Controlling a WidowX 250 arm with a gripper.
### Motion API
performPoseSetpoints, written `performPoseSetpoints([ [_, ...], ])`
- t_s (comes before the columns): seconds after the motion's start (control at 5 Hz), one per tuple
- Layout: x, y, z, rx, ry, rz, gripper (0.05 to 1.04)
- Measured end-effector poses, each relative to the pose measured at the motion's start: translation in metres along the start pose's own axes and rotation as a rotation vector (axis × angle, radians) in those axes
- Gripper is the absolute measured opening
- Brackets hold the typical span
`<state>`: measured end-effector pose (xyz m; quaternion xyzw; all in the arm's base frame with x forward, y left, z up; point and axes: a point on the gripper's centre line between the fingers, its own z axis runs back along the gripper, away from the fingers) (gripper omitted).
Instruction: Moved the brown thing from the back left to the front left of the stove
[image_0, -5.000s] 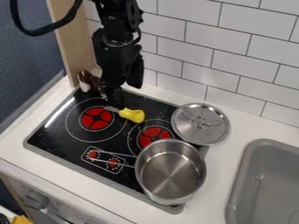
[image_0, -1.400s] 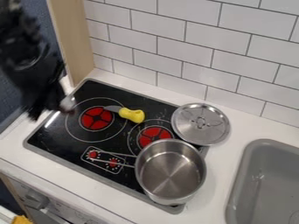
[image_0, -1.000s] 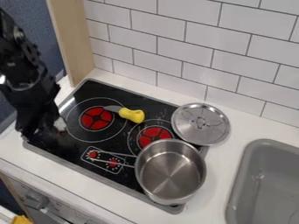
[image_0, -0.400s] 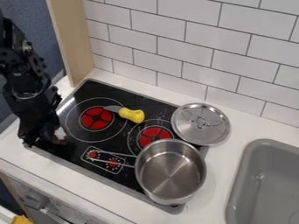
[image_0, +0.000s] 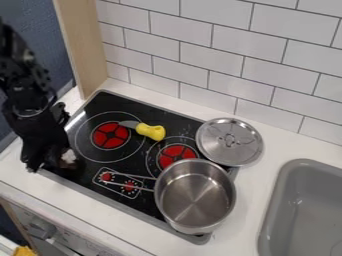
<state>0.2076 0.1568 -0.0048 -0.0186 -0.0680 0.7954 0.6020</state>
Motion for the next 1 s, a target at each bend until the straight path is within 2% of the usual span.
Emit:
performPoseSetpoints([
  [0.4,0.004,0.0,0.015,-0.022,-0.041,0.023,0.952],
  [0.6,-0.003,-0.003,0.031,-0.052,-0.045,0.009,1.007],
  [0.8,-0.008,-0.006,0.05,-0.106,-0.042,0.007,1.002],
  [1.0,-0.013,-0.01,0.077,-0.194,-0.03,0.011,0.999],
])
